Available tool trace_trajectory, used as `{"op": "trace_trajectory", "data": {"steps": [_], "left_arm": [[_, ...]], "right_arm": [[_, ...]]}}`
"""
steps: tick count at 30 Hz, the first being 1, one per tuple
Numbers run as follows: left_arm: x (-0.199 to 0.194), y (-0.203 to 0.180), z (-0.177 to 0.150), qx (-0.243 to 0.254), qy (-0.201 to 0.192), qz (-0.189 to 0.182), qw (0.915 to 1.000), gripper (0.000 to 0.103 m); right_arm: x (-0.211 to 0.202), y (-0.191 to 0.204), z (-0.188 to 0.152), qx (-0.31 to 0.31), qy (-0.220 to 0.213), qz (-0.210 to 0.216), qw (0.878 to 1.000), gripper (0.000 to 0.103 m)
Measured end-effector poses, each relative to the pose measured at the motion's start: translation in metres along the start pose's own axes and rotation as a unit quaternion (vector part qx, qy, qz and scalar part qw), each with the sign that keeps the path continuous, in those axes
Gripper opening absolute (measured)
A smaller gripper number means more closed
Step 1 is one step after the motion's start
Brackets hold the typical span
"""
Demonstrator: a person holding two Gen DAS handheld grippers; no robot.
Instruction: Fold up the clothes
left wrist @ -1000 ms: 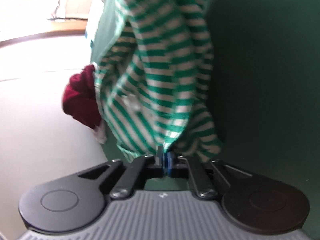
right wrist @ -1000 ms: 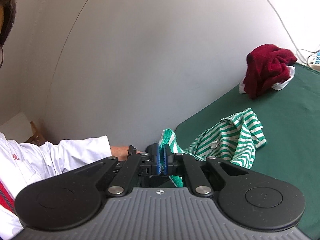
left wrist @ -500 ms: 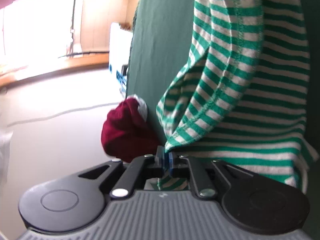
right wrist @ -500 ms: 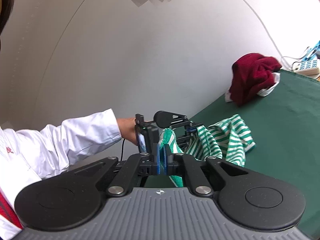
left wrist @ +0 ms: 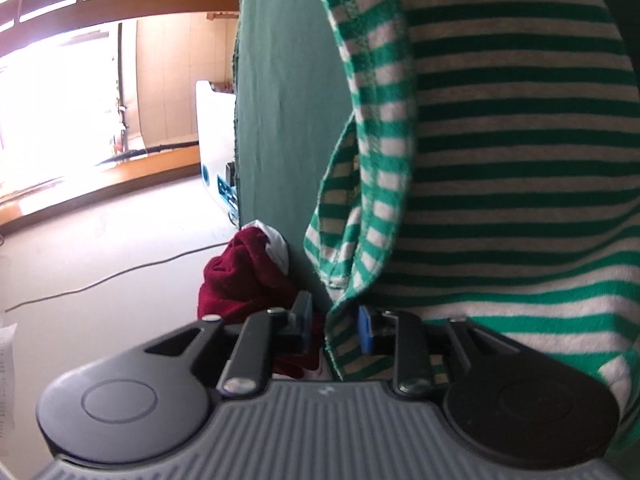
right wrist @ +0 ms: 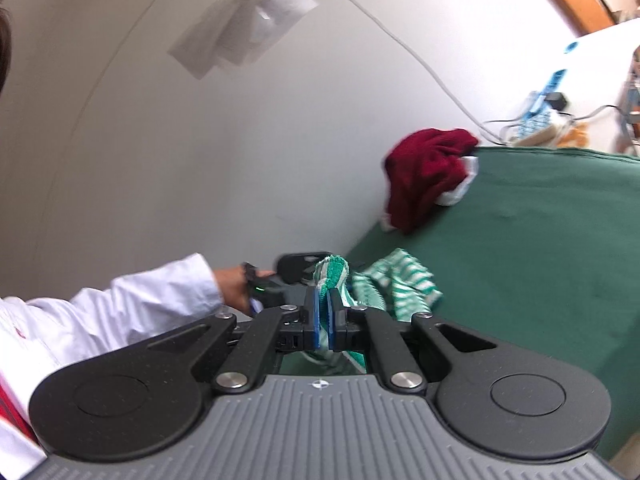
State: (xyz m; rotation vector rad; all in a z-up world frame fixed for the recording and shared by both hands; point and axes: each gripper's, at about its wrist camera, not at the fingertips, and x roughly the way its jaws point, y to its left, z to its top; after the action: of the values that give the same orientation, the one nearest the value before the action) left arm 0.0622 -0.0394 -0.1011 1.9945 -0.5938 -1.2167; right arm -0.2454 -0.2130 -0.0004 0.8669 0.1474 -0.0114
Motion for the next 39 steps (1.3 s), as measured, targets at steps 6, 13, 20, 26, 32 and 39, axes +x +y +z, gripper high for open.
{"op": "trace_trajectory", "data": {"steps": [6, 13, 20, 26, 32, 39], "left_arm": [[0.003, 0.014, 0.005, 0.022, -0.007, -0.025, 0.9994, 0.049], [0.010, 0.033, 0.012, 0.041, 0.001, -0.082, 0.9958, 0.048], [0.003, 0.035, 0.021, 0.081, -0.024, -0.080, 0.9933, 0.049], [0.013, 0.046, 0.037, 0.090, -0.039, -0.085, 0.9915, 0.057], [0.034, 0.048, 0.041, 0.086, -0.036, -0.114, 0.9891, 0.055], [0.033, 0.048, 0.045, 0.080, -0.044, -0.134, 0.9867, 0.059]], "right_arm": [[-0.005, -0.003, -0.014, -0.034, 0.032, -0.037, 0.998, 0.004], [0.002, -0.014, -0.022, -0.041, 0.030, -0.058, 0.997, 0.004], [-0.004, -0.028, -0.026, -0.014, 0.007, -0.067, 0.998, 0.004], [0.003, -0.039, -0.028, 0.004, 0.014, -0.070, 0.997, 0.004], [0.006, -0.040, -0.028, 0.003, 0.017, -0.071, 0.997, 0.004], [0.006, -0.046, -0.027, 0.004, 0.019, -0.074, 0.997, 0.004]]}}
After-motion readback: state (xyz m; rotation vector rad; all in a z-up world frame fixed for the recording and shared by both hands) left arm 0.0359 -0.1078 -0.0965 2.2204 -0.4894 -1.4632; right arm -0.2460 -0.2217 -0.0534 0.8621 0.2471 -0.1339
